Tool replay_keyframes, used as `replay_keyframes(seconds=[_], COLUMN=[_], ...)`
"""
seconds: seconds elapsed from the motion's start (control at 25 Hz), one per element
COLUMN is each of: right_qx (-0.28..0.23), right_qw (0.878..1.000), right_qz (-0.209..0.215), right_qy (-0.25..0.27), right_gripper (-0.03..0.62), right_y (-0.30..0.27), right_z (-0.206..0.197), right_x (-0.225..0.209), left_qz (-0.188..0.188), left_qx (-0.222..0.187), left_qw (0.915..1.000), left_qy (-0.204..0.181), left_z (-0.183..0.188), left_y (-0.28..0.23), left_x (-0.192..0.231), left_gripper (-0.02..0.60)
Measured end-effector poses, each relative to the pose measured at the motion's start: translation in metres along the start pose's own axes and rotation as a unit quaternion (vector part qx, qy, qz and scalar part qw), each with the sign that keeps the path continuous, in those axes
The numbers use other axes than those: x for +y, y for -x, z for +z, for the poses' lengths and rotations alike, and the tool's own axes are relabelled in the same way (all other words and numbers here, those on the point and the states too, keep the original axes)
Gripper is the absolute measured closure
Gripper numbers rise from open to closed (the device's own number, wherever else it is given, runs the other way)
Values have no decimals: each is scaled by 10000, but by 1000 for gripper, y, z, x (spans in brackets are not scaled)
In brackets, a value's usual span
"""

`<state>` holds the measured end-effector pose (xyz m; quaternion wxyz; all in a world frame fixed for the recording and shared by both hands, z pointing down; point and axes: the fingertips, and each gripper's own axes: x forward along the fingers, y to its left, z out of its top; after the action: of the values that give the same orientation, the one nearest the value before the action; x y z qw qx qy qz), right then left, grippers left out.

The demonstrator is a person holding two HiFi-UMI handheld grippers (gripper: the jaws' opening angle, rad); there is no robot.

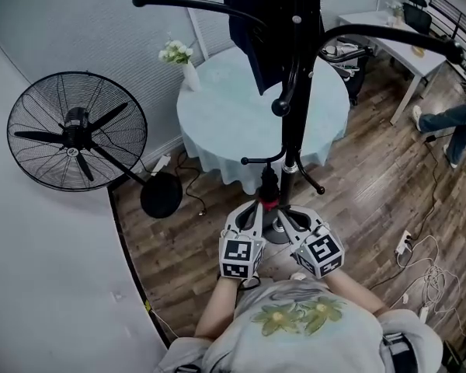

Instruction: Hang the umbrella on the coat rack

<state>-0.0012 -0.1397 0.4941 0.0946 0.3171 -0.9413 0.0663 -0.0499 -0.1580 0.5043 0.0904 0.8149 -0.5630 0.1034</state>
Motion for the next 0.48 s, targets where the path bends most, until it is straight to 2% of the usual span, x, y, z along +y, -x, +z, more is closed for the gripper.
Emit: replay_keyframes(seconds=[0.08,0.48], right_qx=[-10,-116], right_qw=[10000,9999], right_qz=[3,16], right_qy=[-14,-3], right_gripper=[592,592], right_y=[0,2], right_z=[1,5], right_x=[1,1], left_qz=[-11,21], left_qx=[3,76], left_qw=[10000,9999], left_qy=[-71,75], left_z=[3,8], left_y=[1,0], left_x=[-3,-7], left_gripper=[580,581])
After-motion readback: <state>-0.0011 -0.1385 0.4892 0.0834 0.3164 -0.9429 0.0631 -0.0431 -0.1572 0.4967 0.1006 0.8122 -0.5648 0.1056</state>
